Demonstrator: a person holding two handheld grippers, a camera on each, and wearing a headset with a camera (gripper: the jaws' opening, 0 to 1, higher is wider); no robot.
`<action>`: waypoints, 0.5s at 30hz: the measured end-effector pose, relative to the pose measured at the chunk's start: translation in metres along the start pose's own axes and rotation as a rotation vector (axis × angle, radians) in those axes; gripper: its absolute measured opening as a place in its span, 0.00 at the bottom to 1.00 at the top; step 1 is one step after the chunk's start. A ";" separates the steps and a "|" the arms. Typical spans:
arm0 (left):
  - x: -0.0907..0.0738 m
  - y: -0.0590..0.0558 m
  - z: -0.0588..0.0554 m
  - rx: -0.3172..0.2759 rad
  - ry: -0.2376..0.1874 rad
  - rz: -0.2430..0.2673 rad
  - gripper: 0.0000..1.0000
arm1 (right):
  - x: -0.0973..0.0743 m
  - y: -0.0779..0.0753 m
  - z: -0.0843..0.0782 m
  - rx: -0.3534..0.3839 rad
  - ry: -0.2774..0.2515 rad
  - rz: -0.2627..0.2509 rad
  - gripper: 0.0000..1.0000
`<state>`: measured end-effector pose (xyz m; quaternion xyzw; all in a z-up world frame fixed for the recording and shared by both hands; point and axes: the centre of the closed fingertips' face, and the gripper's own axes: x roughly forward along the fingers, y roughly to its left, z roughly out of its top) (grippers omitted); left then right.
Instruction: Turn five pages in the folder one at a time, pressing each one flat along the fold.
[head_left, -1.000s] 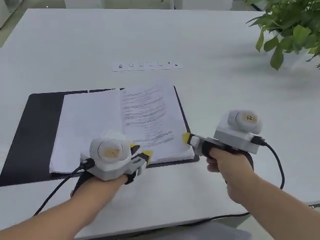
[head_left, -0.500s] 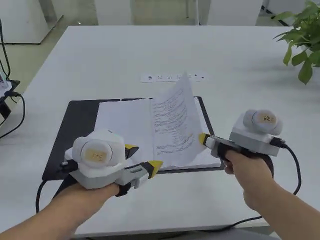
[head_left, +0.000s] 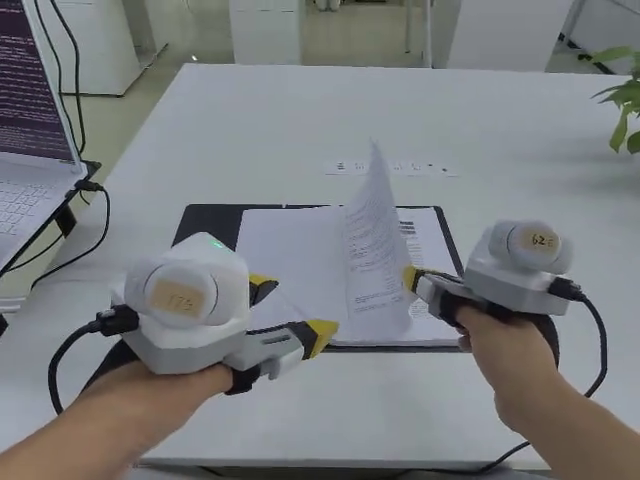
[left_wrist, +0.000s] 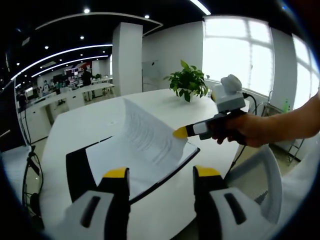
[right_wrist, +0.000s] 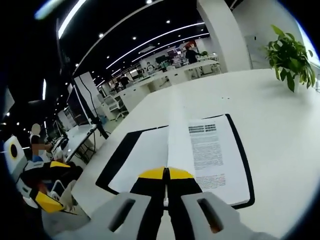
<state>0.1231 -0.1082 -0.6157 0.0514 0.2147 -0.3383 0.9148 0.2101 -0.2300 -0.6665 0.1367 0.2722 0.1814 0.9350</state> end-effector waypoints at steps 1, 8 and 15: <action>-0.003 0.002 0.001 0.003 -0.004 0.003 0.50 | 0.001 0.004 0.000 -0.009 0.003 0.001 0.00; -0.024 0.027 0.003 0.004 -0.026 0.055 0.52 | 0.015 0.038 0.001 -0.103 0.017 0.023 0.00; -0.046 0.056 -0.004 -0.044 -0.039 0.108 0.53 | 0.035 0.077 -0.003 -0.160 0.042 0.068 0.00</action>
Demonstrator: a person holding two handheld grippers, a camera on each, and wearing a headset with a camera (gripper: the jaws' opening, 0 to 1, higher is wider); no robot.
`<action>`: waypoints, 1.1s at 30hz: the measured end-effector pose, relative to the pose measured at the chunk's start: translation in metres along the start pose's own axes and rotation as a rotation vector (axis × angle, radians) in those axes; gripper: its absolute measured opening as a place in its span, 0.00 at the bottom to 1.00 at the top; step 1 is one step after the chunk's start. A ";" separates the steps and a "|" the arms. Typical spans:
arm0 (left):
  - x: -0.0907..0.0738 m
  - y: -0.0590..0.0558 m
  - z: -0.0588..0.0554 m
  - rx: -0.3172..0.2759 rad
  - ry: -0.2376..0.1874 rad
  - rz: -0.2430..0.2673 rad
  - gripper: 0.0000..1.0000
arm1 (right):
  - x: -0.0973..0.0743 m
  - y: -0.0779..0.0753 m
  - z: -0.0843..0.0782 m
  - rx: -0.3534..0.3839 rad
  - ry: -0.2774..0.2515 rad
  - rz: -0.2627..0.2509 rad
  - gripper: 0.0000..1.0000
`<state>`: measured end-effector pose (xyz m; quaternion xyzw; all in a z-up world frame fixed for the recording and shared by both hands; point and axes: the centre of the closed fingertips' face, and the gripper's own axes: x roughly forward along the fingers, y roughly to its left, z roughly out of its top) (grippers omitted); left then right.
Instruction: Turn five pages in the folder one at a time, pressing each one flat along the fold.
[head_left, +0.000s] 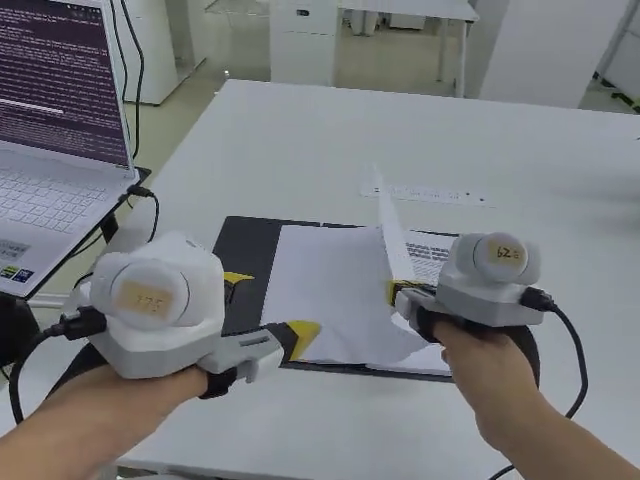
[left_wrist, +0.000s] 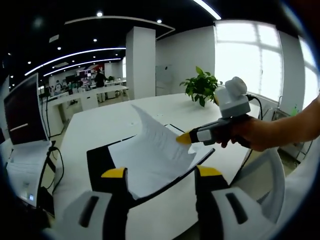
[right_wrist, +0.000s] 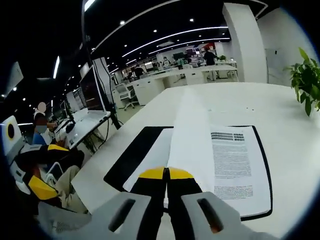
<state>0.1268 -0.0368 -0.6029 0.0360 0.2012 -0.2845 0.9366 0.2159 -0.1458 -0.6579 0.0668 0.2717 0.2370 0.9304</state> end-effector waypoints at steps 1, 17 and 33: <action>-0.002 0.005 -0.002 -0.006 0.000 0.010 0.53 | 0.003 0.005 0.000 -0.006 0.004 0.005 0.00; -0.023 0.044 -0.029 -0.107 0.001 0.098 0.52 | 0.066 0.072 -0.024 -0.023 0.130 0.083 0.00; -0.024 0.071 -0.054 -0.168 0.015 0.162 0.51 | 0.125 0.079 -0.092 0.215 0.331 0.025 0.00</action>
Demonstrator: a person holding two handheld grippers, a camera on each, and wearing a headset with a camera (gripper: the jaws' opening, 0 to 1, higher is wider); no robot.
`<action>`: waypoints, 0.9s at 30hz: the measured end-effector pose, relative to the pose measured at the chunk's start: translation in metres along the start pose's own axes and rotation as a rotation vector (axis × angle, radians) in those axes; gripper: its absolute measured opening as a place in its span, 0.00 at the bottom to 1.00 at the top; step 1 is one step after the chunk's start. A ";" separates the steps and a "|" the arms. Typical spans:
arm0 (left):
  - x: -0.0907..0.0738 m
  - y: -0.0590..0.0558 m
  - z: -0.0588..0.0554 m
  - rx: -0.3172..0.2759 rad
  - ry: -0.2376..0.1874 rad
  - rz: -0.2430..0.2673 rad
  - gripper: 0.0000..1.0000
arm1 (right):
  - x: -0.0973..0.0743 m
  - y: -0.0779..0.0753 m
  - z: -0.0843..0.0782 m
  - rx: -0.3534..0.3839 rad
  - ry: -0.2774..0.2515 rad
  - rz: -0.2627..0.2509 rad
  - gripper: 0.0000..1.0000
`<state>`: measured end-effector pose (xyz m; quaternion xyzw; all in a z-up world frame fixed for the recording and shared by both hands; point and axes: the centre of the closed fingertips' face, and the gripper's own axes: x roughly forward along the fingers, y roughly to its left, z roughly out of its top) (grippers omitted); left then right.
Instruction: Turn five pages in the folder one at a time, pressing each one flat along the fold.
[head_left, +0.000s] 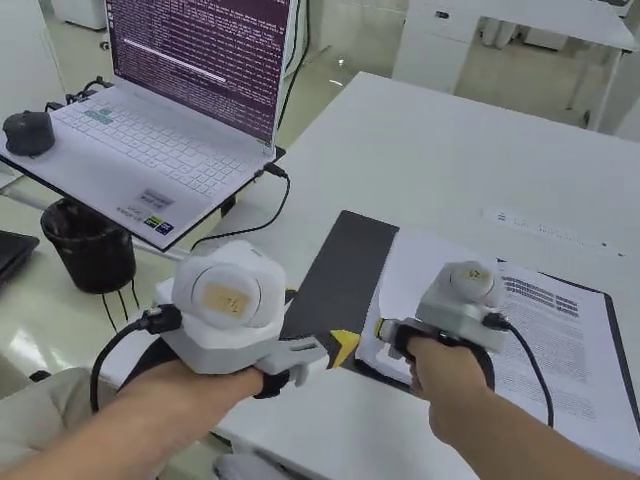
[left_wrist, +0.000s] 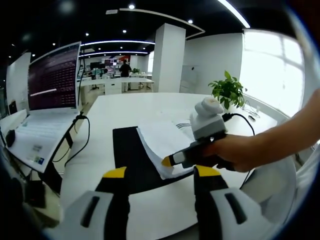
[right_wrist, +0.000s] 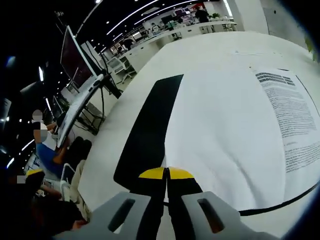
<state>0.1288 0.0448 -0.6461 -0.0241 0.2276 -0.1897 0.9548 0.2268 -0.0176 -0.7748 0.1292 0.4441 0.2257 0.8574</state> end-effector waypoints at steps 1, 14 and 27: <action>0.000 0.000 -0.002 -0.001 0.003 0.001 0.51 | 0.001 -0.001 -0.002 0.005 0.000 -0.003 0.00; 0.009 -0.003 -0.013 -0.005 0.034 -0.001 0.51 | 0.011 0.014 -0.019 0.106 0.036 0.143 0.01; 0.060 -0.025 -0.007 0.100 0.102 -0.078 0.49 | -0.037 0.015 0.010 -0.072 -0.113 0.296 0.00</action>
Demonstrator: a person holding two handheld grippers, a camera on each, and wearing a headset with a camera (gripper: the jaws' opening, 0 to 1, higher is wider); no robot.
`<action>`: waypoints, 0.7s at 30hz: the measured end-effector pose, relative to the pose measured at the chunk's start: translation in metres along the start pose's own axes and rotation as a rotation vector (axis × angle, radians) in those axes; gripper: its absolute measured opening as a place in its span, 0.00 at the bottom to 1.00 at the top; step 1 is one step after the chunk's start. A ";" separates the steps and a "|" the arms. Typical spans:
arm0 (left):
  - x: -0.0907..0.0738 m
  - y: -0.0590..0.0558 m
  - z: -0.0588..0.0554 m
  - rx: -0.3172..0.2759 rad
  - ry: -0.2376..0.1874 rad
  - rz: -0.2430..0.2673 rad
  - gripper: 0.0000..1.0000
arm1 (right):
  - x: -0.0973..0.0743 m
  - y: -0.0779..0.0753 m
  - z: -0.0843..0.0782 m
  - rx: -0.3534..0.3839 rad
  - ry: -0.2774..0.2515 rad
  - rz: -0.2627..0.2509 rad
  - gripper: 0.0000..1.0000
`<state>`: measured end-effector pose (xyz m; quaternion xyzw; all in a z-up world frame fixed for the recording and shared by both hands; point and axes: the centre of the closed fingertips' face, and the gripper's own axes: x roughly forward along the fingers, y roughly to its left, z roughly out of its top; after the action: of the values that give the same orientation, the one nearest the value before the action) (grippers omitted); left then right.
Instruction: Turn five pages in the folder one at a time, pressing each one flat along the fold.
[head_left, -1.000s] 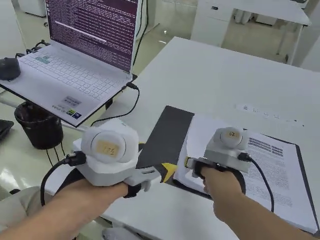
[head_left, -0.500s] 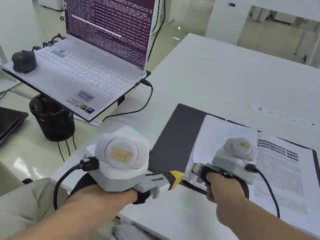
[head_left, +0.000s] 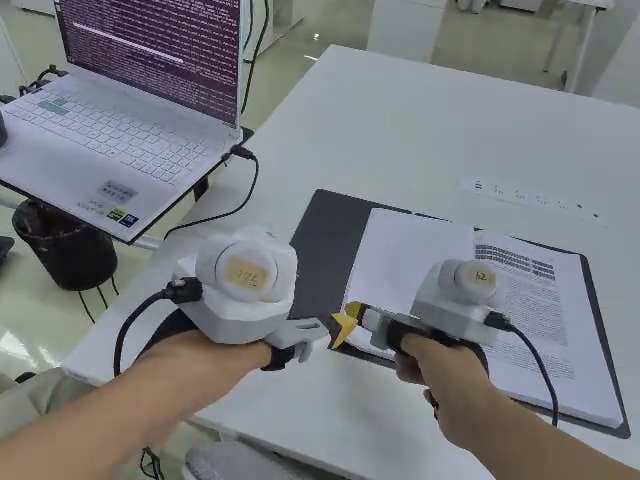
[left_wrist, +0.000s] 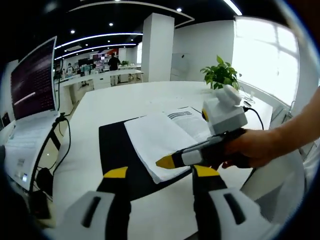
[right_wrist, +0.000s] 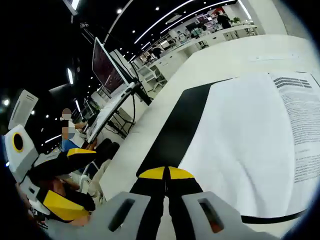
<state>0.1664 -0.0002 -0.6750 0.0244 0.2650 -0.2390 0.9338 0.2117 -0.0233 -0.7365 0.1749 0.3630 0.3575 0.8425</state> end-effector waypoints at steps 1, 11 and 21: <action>0.010 -0.003 -0.002 0.009 0.011 -0.010 0.47 | -0.004 -0.003 0.004 -0.008 -0.012 -0.001 0.00; 0.087 -0.012 -0.038 -0.040 0.101 0.013 0.36 | -0.053 -0.053 0.025 -0.051 -0.085 -0.067 0.00; 0.106 -0.004 -0.070 -0.015 0.131 0.126 0.30 | -0.077 -0.096 0.035 -0.132 -0.157 -0.127 0.00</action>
<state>0.2096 -0.0371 -0.7885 0.0496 0.3251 -0.1755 0.9279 0.2460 -0.1466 -0.7284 0.1233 0.2823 0.3115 0.8989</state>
